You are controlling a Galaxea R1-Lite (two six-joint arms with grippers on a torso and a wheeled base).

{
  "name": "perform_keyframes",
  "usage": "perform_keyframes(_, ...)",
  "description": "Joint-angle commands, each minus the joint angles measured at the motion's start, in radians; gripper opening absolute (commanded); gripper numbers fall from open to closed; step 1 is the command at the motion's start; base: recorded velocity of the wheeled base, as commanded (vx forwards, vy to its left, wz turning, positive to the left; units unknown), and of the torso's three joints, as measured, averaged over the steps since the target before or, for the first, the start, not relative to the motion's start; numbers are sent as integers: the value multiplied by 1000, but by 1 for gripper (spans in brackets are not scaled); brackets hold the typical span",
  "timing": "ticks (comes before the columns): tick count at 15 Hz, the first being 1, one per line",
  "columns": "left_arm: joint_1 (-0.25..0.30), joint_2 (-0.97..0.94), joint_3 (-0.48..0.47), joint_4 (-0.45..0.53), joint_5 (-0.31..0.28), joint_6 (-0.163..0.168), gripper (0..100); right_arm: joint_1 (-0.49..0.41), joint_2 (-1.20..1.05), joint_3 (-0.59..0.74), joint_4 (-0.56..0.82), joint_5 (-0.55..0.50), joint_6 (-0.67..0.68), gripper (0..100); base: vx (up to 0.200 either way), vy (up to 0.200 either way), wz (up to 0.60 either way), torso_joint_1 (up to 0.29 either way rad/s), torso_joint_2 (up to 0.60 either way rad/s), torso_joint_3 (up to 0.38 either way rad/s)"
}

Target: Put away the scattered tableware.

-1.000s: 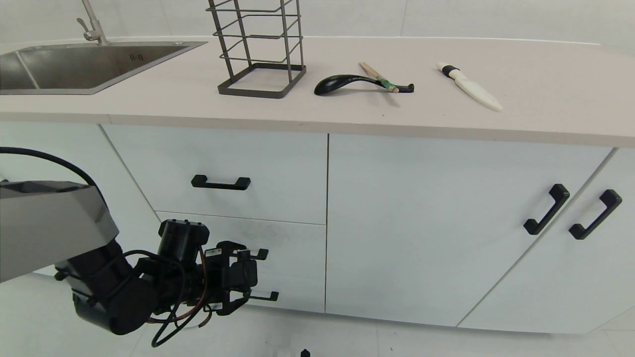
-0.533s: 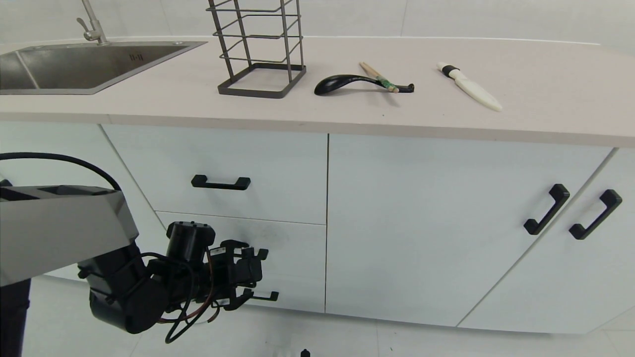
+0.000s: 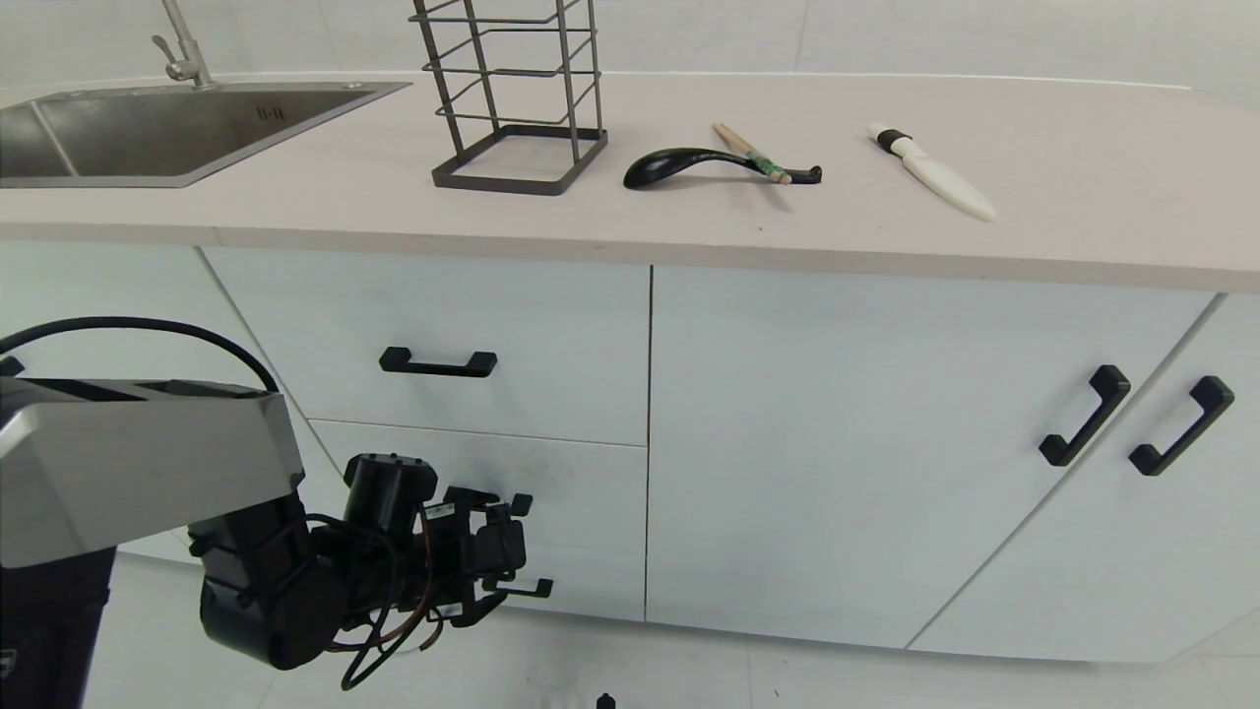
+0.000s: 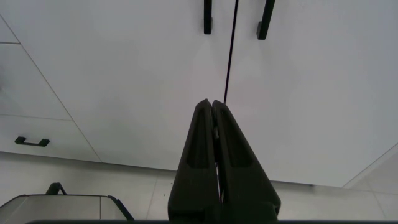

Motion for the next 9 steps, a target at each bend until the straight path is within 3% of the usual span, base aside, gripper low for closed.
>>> perform_keyframes(1, -3, 16, 6, 5, -1, 0, 100, 0, 2, 0, 0, 1, -1, 0, 0, 0, 0, 0, 0, 0)
perform_keyframes(6, 3, -7, 75, -15, 16, -5, 100, 0, 2, 0, 0, 1, 1, 0, 0, 0, 0, 0, 0, 0)
perform_keyframes(7, 3, -20, 94, -32, 16, -25, 100, 0, 2, 0, 0, 1, -1, 0, 0, 0, 0, 0, 0, 0)
perform_keyframes(9, 1, -35, 117, -44, 17, -34, 100, 0, 2, 0, 0, 1, -1, 0, 0, 0, 0, 0, 0, 0)
